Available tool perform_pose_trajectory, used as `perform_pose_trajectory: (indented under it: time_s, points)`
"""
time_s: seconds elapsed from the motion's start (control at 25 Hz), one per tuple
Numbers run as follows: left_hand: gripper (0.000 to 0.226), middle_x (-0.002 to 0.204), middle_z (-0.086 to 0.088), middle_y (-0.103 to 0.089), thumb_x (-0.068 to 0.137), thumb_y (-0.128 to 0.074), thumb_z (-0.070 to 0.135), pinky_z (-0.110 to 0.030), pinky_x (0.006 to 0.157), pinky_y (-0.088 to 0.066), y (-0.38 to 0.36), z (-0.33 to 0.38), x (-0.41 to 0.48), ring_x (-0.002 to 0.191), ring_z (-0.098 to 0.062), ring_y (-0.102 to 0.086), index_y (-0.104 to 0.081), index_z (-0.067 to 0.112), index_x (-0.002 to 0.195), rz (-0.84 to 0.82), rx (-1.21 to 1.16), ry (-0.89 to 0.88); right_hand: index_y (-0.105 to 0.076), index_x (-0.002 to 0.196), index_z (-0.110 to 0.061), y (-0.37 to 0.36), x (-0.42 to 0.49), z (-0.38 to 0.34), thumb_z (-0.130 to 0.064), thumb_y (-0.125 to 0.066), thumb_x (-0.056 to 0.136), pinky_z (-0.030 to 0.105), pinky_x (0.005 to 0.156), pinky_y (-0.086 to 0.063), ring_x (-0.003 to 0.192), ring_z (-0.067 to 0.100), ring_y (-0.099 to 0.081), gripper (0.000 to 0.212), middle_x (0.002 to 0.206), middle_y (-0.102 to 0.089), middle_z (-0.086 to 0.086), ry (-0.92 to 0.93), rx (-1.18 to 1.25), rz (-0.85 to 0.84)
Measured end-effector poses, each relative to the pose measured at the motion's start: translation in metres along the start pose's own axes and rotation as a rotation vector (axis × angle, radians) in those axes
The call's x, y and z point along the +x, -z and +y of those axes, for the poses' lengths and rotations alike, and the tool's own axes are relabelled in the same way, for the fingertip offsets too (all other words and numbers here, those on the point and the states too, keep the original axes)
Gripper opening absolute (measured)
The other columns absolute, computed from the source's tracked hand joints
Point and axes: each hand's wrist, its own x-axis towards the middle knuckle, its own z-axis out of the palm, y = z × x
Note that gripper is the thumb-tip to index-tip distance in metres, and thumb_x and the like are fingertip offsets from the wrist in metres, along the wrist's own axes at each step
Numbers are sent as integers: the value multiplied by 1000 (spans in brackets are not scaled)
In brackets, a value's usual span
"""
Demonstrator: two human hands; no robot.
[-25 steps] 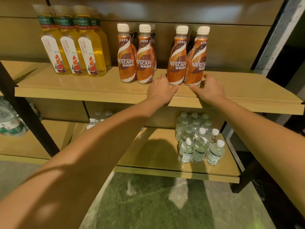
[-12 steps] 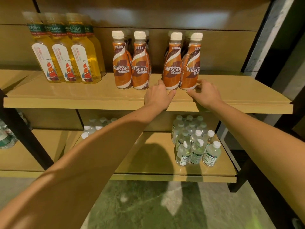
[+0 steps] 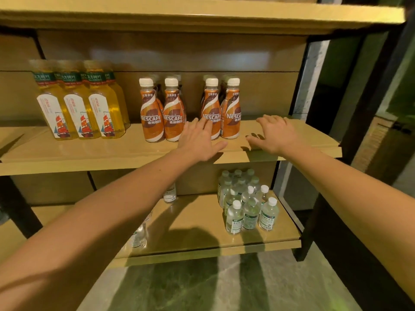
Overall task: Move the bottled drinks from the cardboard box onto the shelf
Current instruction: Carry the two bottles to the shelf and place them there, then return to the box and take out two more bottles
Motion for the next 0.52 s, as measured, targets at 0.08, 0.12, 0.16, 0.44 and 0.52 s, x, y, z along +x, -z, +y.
perform_pose_trajectory:
  time_s: [0.08,0.12,0.16,0.44,0.52]
  points:
    - [81,157,-12,-16,89,-33,63,-44,118,-10,15,16,-3,145,-29,-14,-19,9,148,-25,2,-48,-26,147,-15,14,-14,9,-61,-41,90,46,117,-12,144,28,-21,75,157,-22,9,5,-37,-19]
    - [81,157,-12,-15,89,-34,64,-45,118,-10,21,26,-3,145,-28,-13,-19,10,148,-37,-2,-73,-24,148,-15,21,-21,14,-61,-40,90,45,117,-12,145,28,-20,76,157,-20,9,4,-45,-32]
    - [82,157,-12,-15,89,-34,64,-45,118,-9,27,37,-3,145,-28,-12,-18,10,149,-48,-7,-99,-23,148,-14,28,-29,20,-61,-40,89,45,118,-11,145,27,-19,77,158,-19,8,1,-52,-40]
    - [83,157,-11,-17,89,-35,63,-46,118,-11,50,146,-2,145,-29,-15,-17,9,149,-93,-35,-319,-22,149,-14,75,-109,89,-56,-46,90,43,118,-13,144,25,-24,76,156,-24,7,-85,-127,-27]
    - [83,157,-10,-18,89,-36,63,-47,118,-13,53,192,0,144,-29,-16,-18,9,149,-79,-54,-388,-23,148,-14,88,-137,121,-54,-48,90,43,118,-14,143,25,-26,75,156,-26,7,-142,-141,-19]
